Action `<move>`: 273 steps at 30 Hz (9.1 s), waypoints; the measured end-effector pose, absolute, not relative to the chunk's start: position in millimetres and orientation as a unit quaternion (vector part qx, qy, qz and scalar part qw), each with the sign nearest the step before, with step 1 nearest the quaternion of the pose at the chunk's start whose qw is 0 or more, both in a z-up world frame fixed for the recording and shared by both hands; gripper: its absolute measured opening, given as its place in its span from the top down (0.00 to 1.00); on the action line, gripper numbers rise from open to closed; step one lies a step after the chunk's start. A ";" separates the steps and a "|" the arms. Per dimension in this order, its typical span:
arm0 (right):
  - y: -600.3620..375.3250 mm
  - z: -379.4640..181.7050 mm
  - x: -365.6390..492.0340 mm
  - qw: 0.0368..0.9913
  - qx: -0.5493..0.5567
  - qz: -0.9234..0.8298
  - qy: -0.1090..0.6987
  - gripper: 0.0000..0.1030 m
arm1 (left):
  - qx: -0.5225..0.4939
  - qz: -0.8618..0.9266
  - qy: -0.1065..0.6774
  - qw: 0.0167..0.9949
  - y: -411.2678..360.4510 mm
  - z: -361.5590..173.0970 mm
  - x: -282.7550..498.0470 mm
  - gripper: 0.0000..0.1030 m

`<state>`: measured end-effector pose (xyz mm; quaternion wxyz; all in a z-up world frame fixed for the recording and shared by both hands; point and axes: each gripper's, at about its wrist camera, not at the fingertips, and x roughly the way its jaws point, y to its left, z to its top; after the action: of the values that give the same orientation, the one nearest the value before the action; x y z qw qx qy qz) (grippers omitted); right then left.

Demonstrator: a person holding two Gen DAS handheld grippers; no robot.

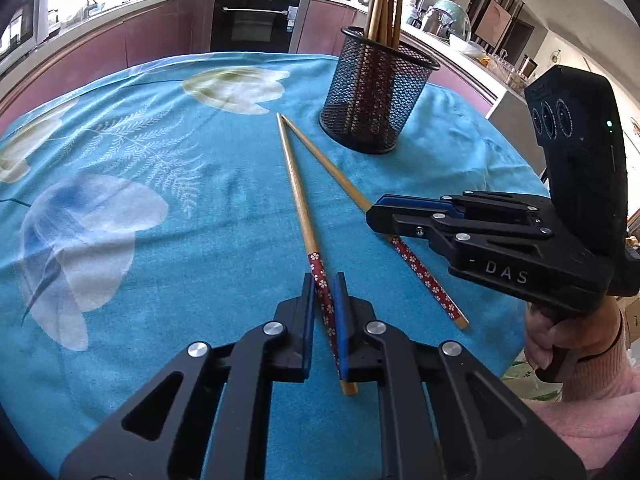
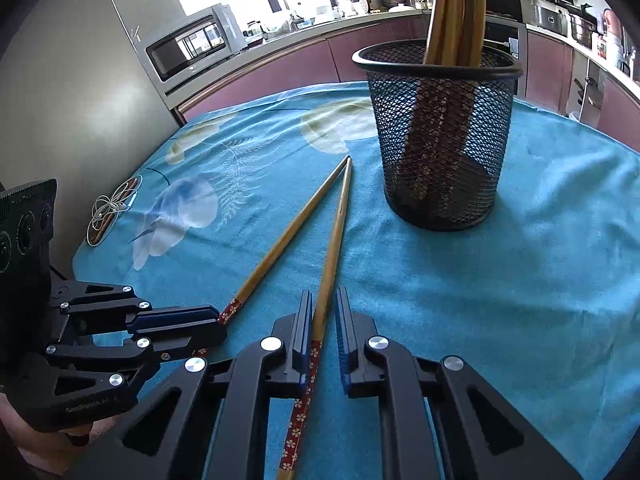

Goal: Organize utensils
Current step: 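Grasp one chopstick with the left gripper while the right gripper grasps the other, then lift both held chopsticks upright and carry them toward the mesh cup, then lower both chopsticks into the mesh cup among the others, then open both grippers to release the chopsticks and withdraw from the cup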

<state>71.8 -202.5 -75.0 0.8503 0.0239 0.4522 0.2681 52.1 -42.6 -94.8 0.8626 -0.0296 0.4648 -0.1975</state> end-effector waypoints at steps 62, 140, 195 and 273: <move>-180.4 -76.8 100.9 0.851 -0.009 0.279 0.445 0.94 | -0.009 -0.161 0.456 0.875 -56.4 -96.4 110.3 0.93; -274.1 84.6 85.5 0.932 0.066 0.271 0.232 0.94 | -0.055 -0.226 0.266 0.935 -46.3 81.4 91.3 0.93; -277.7 82.0 129.4 0.934 0.076 0.243 0.249 0.94 | -0.019 -0.222 0.273 0.936 -97.4 101.4 134.0 0.93; -276.0 26.6 172.1 0.914 0.113 0.219 0.321 0.92 | 0.004 -0.214 0.357 0.909 -105.8 24.2 200.8 0.92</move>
<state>172.1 -276.0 26.6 0.9145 0.1128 0.3207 0.2195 200.8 -105.8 24.2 0.9090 0.0038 0.3574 -0.2145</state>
